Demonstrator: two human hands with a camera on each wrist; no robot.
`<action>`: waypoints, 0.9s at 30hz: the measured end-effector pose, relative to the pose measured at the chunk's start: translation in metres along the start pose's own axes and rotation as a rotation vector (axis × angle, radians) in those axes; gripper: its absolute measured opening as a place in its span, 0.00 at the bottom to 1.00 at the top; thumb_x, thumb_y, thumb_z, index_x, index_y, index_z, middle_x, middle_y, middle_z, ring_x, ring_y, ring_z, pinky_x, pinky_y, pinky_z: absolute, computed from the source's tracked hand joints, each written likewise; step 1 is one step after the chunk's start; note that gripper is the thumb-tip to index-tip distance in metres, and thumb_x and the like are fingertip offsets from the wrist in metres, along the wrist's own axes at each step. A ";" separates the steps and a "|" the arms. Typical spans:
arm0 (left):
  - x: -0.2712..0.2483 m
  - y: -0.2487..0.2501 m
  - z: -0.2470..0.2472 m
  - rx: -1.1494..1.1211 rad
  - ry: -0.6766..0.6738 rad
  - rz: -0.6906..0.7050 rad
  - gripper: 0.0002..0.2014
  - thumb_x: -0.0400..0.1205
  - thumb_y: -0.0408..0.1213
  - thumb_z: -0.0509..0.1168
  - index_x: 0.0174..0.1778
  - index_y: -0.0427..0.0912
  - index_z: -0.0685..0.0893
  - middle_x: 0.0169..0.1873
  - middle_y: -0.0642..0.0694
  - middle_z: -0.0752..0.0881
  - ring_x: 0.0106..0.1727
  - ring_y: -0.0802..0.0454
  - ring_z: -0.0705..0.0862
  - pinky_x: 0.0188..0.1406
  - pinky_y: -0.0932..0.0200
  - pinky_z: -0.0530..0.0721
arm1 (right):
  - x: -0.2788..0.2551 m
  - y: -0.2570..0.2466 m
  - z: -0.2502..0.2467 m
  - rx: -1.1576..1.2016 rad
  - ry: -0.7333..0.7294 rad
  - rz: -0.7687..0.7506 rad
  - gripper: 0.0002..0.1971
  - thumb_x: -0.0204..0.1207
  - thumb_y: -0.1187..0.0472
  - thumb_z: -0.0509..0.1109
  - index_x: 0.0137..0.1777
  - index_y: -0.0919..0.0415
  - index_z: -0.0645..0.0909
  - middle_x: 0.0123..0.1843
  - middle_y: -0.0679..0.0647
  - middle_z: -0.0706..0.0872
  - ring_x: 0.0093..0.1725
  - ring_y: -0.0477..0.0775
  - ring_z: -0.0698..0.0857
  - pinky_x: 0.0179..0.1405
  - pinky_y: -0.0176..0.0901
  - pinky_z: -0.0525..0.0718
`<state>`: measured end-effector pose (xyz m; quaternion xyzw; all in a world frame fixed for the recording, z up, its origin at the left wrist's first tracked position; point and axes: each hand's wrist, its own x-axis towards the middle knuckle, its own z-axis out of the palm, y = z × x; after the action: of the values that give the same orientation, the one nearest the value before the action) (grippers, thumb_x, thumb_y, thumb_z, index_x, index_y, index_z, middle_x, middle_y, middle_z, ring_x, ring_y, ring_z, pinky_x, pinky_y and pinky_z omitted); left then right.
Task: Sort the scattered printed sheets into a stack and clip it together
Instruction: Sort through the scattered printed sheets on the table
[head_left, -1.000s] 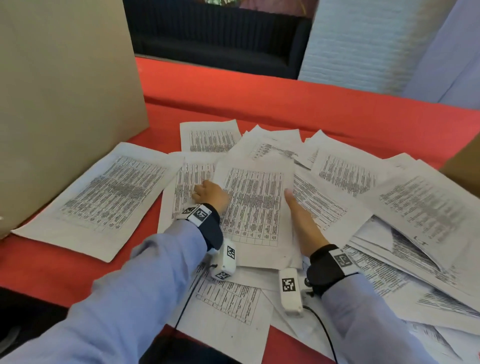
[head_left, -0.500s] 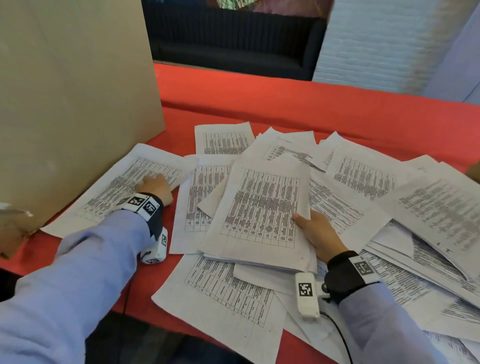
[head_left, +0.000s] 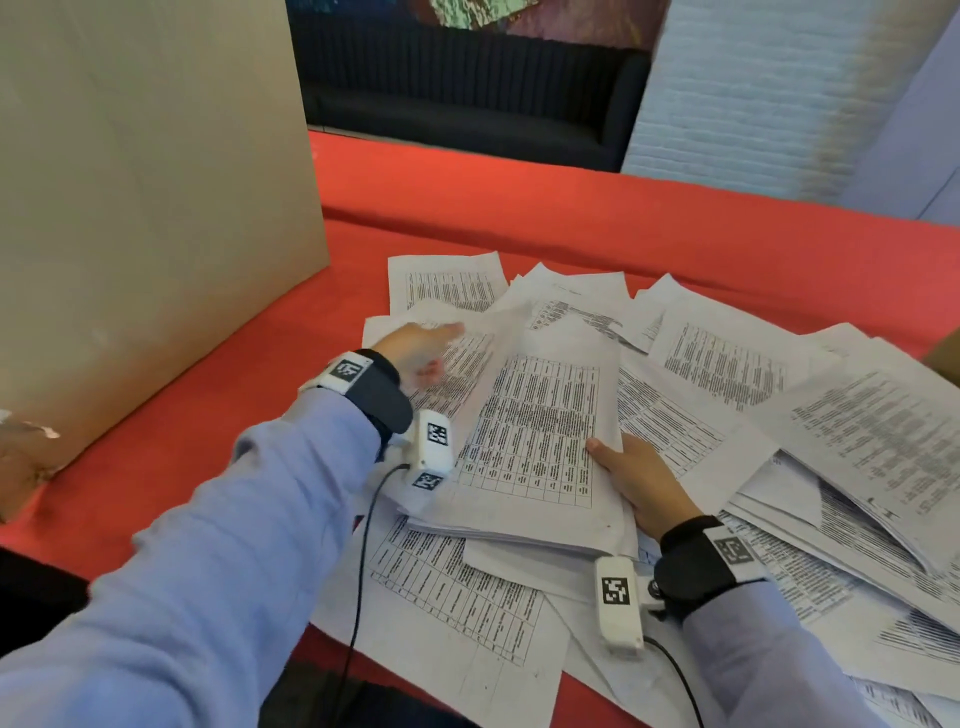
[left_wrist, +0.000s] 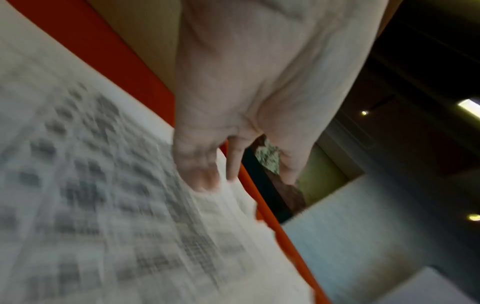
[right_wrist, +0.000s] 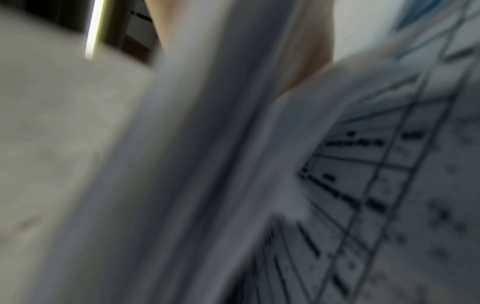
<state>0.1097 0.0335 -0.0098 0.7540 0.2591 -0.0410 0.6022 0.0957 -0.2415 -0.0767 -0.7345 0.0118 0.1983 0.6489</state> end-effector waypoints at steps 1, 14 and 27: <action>0.007 -0.005 -0.014 0.112 0.103 0.002 0.27 0.81 0.49 0.65 0.68 0.32 0.73 0.53 0.43 0.79 0.57 0.43 0.81 0.56 0.52 0.82 | 0.001 0.000 -0.001 0.016 -0.005 0.008 0.13 0.84 0.61 0.63 0.64 0.68 0.80 0.52 0.60 0.91 0.45 0.55 0.91 0.33 0.38 0.88; 0.011 -0.042 -0.047 0.475 0.075 -0.158 0.29 0.77 0.55 0.67 0.58 0.29 0.79 0.50 0.44 0.86 0.32 0.49 0.77 0.33 0.58 0.77 | -0.003 -0.002 -0.003 -0.015 -0.035 -0.054 0.12 0.82 0.56 0.67 0.58 0.62 0.85 0.48 0.54 0.93 0.44 0.52 0.92 0.39 0.40 0.88; -0.006 -0.033 -0.013 0.554 0.042 0.129 0.44 0.72 0.54 0.73 0.77 0.33 0.62 0.75 0.38 0.70 0.73 0.40 0.72 0.67 0.50 0.74 | -0.008 -0.006 0.007 -0.223 -0.216 -0.111 0.10 0.81 0.60 0.67 0.61 0.54 0.83 0.54 0.51 0.91 0.52 0.51 0.91 0.51 0.44 0.89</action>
<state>0.0864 0.0484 -0.0333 0.9054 0.2019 -0.0563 0.3691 0.0881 -0.2354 -0.0687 -0.7758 -0.1210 0.2400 0.5709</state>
